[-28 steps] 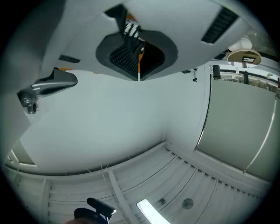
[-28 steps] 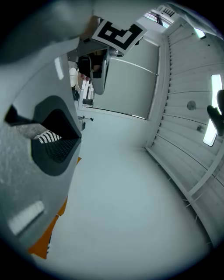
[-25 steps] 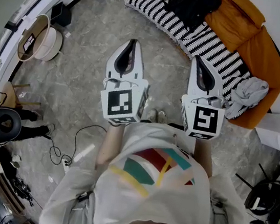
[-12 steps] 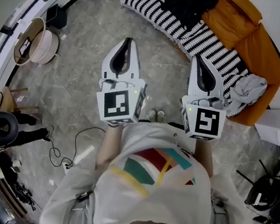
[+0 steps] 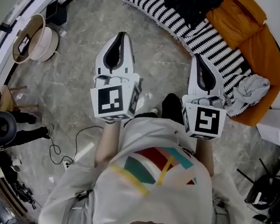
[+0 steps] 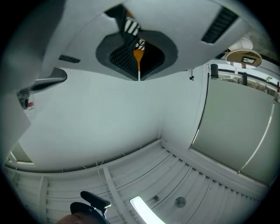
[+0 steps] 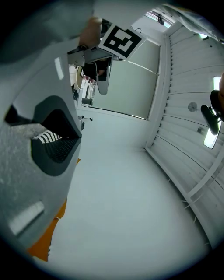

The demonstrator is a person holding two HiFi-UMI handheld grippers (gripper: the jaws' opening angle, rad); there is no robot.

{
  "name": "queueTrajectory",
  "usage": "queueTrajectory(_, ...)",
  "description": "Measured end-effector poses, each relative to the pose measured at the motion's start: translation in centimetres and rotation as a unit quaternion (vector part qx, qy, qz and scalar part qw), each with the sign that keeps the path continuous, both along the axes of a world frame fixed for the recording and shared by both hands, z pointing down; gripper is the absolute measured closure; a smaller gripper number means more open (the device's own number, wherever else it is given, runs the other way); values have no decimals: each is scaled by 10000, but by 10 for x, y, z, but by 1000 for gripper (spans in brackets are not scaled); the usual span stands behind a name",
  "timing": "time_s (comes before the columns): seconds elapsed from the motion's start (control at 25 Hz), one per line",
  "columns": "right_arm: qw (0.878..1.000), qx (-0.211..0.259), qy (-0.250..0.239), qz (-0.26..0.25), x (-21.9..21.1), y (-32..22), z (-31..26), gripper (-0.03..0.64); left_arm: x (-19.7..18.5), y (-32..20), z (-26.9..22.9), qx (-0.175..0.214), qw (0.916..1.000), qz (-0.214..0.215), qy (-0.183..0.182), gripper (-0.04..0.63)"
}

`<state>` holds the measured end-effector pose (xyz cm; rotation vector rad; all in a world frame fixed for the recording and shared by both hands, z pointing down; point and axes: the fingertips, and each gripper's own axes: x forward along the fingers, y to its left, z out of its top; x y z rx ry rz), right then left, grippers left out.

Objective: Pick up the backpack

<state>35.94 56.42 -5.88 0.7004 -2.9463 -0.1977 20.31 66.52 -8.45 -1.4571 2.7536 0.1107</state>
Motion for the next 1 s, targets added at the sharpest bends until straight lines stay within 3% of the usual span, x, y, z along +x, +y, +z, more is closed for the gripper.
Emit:
queueTrajectory(0.32, 9991, -73, -396, 163, -10, -36, -4, 614, -16, -19, 6, 30, 10000, -19, -50, 572)
queueTrajectory(0.6, 9953, -22, -964, 53, -48, -84, -16, 614, -33, -65, 2, 27, 9990, 17, -436, 572)
queueTrajectory(1.0, 9933, -209, -1132, 46, -135, -209, -17, 614, -130, -169, -7, -1, 9979, -299, -571, 572)
